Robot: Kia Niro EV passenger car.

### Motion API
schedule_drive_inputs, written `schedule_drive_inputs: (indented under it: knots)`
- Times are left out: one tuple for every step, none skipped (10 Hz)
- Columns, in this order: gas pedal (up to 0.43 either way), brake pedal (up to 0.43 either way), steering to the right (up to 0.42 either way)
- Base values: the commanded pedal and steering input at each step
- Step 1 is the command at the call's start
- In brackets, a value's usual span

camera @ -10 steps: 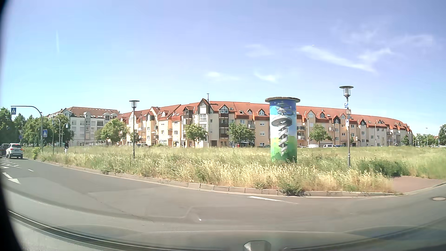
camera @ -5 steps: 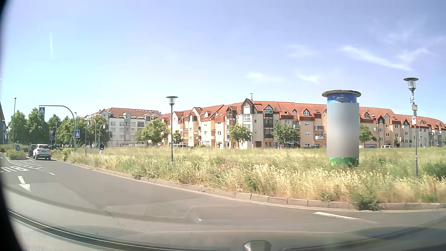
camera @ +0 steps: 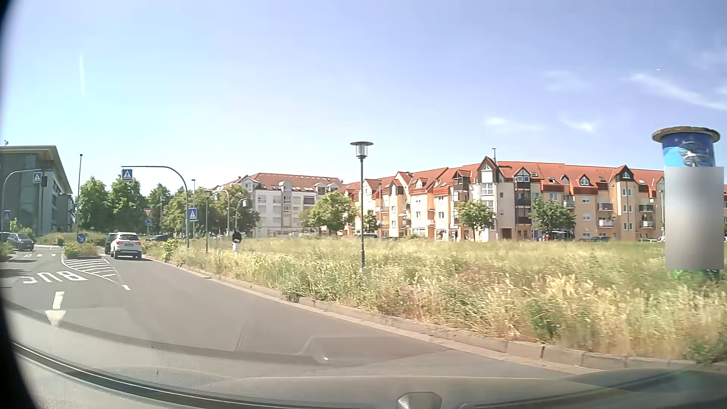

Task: Follow the waypoints while adhering to traffic rules and regulations

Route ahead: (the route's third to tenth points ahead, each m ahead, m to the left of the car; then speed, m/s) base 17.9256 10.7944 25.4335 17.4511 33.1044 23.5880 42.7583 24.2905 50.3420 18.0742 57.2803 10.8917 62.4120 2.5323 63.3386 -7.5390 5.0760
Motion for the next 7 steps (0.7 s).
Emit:
schedule_drive_inputs:
  knots:
    - [0.331,0.024,-0.333]
    - [0.331,0.024,-0.332]
    - [0.331,0.024,-0.331]
    - [0.331,0.024,-0.322]
    - [0.331,0.024,-0.309]
    - [0.331,0.024,-0.295]
    - [0.331,0.024,-0.285]
